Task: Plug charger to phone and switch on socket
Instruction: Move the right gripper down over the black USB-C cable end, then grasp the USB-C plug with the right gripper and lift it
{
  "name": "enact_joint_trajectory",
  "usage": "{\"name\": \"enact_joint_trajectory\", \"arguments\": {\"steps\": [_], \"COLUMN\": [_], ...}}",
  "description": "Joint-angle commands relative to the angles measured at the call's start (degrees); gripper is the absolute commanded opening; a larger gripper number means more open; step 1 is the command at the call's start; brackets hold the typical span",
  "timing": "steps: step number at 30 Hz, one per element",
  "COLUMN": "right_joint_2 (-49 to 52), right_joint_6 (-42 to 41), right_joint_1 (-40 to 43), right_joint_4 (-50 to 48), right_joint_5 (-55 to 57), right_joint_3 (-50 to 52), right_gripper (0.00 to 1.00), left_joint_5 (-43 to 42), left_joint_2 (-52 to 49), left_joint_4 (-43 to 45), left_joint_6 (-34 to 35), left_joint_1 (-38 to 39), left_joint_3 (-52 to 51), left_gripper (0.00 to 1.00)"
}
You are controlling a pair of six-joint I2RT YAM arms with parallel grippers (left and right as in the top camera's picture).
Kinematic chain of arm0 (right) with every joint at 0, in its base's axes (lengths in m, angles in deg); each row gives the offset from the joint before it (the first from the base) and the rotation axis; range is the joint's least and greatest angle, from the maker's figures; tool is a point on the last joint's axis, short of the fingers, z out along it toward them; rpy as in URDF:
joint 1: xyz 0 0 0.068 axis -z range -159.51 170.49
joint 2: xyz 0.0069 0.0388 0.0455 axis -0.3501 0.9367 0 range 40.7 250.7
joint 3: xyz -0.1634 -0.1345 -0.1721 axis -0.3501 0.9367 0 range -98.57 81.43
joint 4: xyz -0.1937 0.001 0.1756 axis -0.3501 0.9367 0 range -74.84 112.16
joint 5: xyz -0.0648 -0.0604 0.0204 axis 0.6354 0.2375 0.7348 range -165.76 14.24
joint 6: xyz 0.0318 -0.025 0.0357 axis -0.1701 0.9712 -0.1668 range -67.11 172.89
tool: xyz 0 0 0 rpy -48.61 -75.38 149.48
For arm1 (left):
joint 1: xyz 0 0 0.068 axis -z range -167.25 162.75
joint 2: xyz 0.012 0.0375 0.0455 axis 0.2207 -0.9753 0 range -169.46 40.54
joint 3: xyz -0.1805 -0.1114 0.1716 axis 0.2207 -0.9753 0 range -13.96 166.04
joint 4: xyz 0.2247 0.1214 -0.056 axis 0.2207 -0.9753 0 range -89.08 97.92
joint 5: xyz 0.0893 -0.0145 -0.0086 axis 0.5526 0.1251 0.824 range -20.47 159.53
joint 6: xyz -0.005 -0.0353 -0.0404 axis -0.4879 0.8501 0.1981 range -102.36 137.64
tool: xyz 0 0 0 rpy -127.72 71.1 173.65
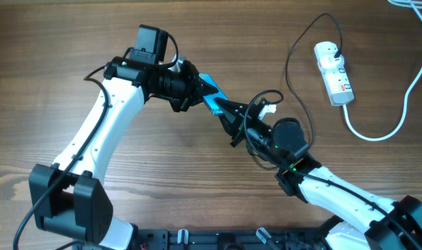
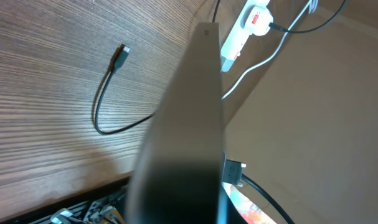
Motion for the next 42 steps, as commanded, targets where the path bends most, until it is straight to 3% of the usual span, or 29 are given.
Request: {"name": "enact_joint_trajectory", "arguments": {"steps": [1, 8, 11, 12, 15, 17, 18, 22, 27, 28, 33, 35, 42], "right_joint_2": [0.39, 0.39, 0.39, 0.39, 0.39, 0.33, 0.22, -3.28, -15.39, -15.17, -0.28, 9.51, 18.53], "right_joint_6": [2.40, 2.62, 4.76, 18.73, 41.70, 54.27, 56.48, 64.46, 80.67, 82.95, 89.22, 91.17, 91.10], "right_joint_1": [-0.98, -1.01, -0.98, -0.98, -0.98, -0.85, -0.72, 0.31, 0.42, 0.42, 0.42, 0.42, 0.42], "right_joint_4": [1.36, 8.00, 17.99, 21.62, 21.70, 25.79, 28.33, 35.12, 77.66, 81.59, 79.21, 78.42, 73.46], "right_joint_5": [-2.43, -3.13, -3.06, -1.01, 0.59, 1.60, 2.56, 1.64, 22.60, 25.29, 26.75, 25.40, 19.80], "right_joint_3": [0.17, 0.20, 0.20, 0.20, 0.20, 0.17, 0.17, -0.63, -16.50, -19.17, -21.33, -23.56, -24.09], "right_gripper": [0.19, 0.99, 0.99, 1.00, 0.99, 0.99, 1.00, 0.99, 0.99, 1.00, 0.87, 0.73, 0.68], "left_joint_5": [-0.09, 1.57, 3.17, 1.29, -6.64, -17.66, -22.32, -28.65, -26.69, -24.24, -22.03, -22.03, -19.47], "left_joint_2": [0.94, 0.94, 0.94, 0.94, 0.92, 0.83, 0.83, 0.83, 0.83, 0.83, 0.83, 0.83, 0.83], "left_joint_4": [-0.15, 3.41, 2.19, -1.27, -6.47, -13.73, -16.74, -21.62, -19.39, -19.21, -19.23, -19.26, -19.26], "left_joint_6": [12.24, 12.50, 0.70, -6.08, -16.92, -25.33, -27.85, -28.37, -28.30, -28.30, -28.33, -28.33, -28.33], "left_joint_1": [-0.52, -3.78, -8.61, -11.43, -12.98, -13.86, -14.19, -14.51, -17.14, -18.14, -19.06, -19.06, -19.06], "left_joint_3": [0.28, 0.28, 0.28, 0.28, 0.28, 0.28, 0.28, 0.28, 0.28, 0.28, 0.28, 0.28, 0.28], "left_gripper": [0.04, 0.04, 0.04, 0.04, 0.04, 0.04, 0.04, 0.04, 0.04, 0.04, 0.07, 0.08, 0.11]}}
